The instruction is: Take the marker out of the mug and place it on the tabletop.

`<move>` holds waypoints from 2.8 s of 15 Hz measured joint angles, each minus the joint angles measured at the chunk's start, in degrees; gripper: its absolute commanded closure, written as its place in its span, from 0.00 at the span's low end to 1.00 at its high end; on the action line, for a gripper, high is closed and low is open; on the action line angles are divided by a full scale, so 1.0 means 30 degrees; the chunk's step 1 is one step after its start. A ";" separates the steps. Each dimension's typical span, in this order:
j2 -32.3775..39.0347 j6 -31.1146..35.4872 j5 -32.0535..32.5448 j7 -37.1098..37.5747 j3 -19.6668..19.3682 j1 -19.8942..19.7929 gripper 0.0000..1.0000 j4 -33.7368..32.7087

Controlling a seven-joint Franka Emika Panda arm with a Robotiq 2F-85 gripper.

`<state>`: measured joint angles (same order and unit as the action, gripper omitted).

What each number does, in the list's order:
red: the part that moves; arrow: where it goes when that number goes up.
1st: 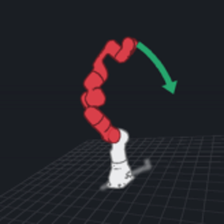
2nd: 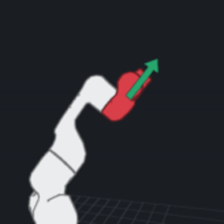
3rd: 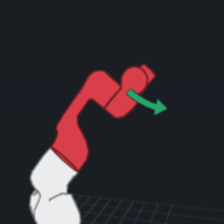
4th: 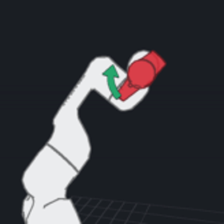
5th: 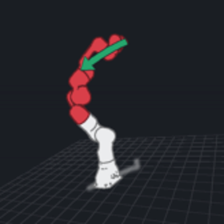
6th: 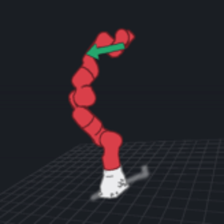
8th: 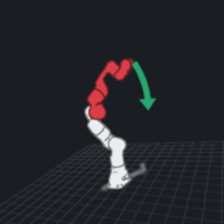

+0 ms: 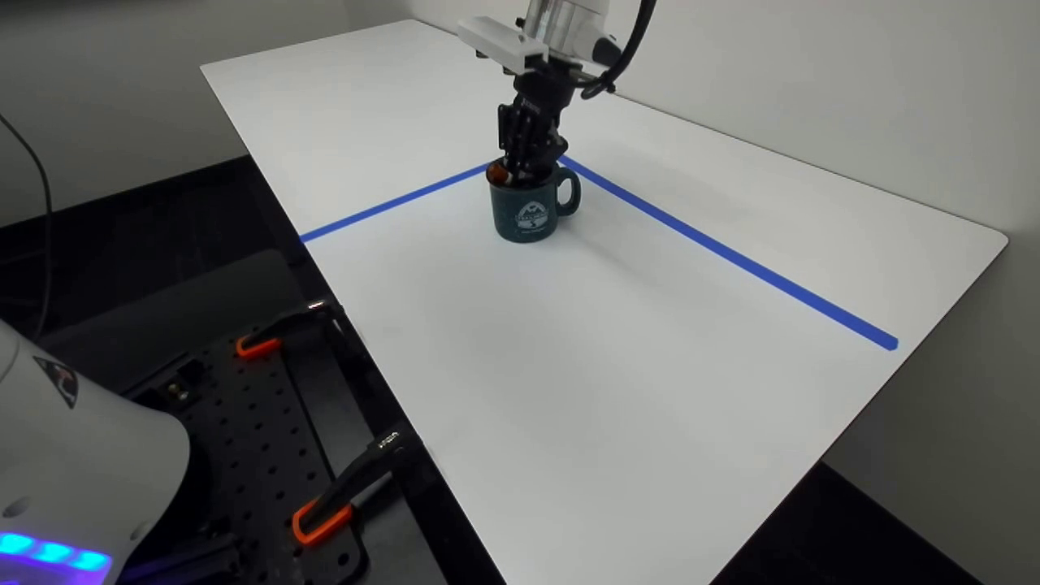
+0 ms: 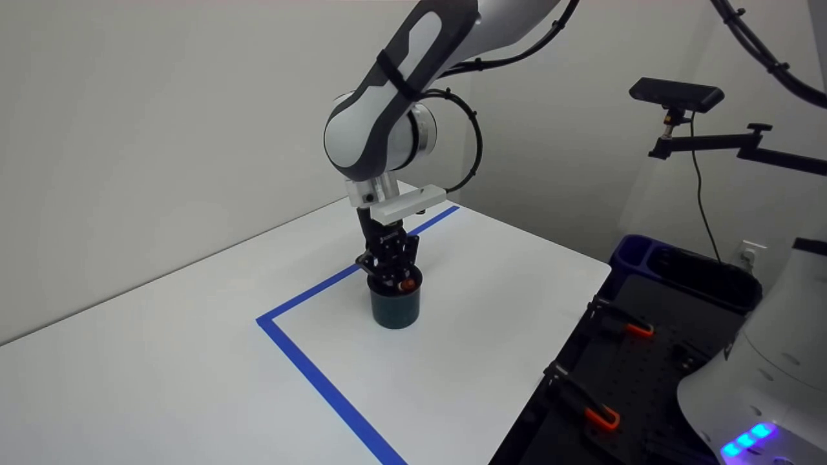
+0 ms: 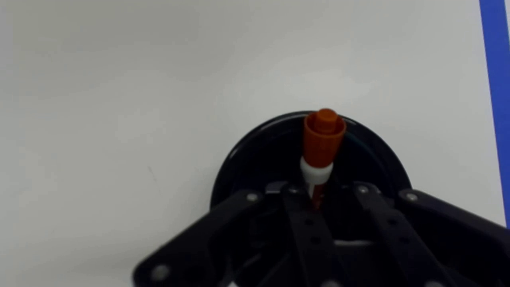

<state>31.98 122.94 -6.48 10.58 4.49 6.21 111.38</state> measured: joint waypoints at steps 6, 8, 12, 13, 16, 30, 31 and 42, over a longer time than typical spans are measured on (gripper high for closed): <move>-0.1537 -0.2113 0.0044 -0.0035 0.0105 0.0129 0.95 -0.0326; -0.2401 -0.3420 0.0121 -0.0079 0.0155 0.0175 0.95 -0.0489; -0.4166 -0.4714 0.0959 -0.0034 -0.0038 0.0174 0.95 -0.0498; -0.4508 -0.4683 0.1207 -0.0031 -0.0217 0.0131 0.95 -0.0374; -0.4938 -0.3295 0.1449 -0.0062 -0.0878 -0.0243 0.95 0.0525; -0.1724 0.9795 0.1226 -0.0818 -0.1432 -0.1866 0.95 0.5789; -0.1628 0.9920 0.1225 -0.0825 -0.1422 -0.1900 0.95 0.5786; -0.1038 0.9891 0.0915 -0.1688 -0.1186 -0.2308 0.11 0.5779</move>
<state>28.87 152.62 -3.73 5.52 0.93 -0.72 128.72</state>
